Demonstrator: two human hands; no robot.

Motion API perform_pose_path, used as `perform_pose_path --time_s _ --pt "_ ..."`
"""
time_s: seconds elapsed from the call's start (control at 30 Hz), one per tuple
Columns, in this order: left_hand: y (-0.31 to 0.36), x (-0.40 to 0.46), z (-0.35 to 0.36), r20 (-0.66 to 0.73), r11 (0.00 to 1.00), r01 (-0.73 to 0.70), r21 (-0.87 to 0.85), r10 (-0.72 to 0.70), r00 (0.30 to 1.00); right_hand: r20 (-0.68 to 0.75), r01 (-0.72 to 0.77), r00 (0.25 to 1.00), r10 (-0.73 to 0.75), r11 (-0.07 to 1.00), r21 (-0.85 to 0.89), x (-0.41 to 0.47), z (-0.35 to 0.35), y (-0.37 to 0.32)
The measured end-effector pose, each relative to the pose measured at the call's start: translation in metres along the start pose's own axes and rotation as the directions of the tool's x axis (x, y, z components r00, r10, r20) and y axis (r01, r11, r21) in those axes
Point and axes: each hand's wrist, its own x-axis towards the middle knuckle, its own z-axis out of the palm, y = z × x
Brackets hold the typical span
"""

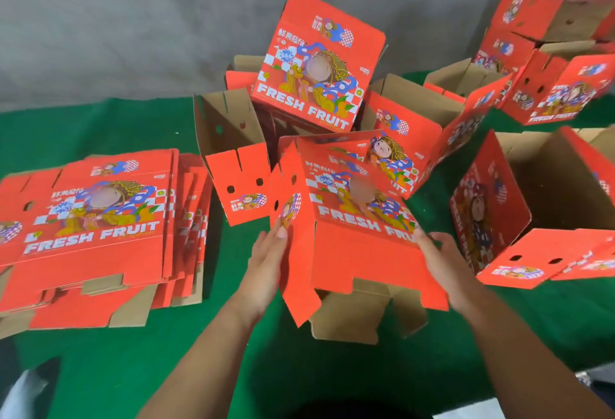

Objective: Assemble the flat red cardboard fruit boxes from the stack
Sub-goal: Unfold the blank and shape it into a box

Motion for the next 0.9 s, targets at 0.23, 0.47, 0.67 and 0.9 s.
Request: perform_pose_path --time_s 0.23,0.47,0.67,0.9 --pt "0.009 0.0 -0.003 -0.037 0.985 0.042 -0.166 -0.049 0.998 0.224 -0.058 0.97 -0.095 0.805 0.591 0.001 -0.036 -0.03" --pt "0.033 -0.003 0.002 -0.207 0.962 0.154 -0.224 -0.201 0.957 0.272 0.094 0.919 -0.284 0.83 0.55 -0.012 -0.022 -0.059" --pt "0.053 -0.012 -0.008 -0.348 0.985 0.05 0.162 0.01 0.937 0.446 0.107 0.857 -0.26 0.935 0.338 0.0 -0.006 -0.074" --pt "0.06 -0.021 -0.01 -0.458 0.936 -0.288 0.203 0.351 0.817 0.289 0.146 0.907 -0.305 0.874 0.463 -0.016 0.029 -0.095"
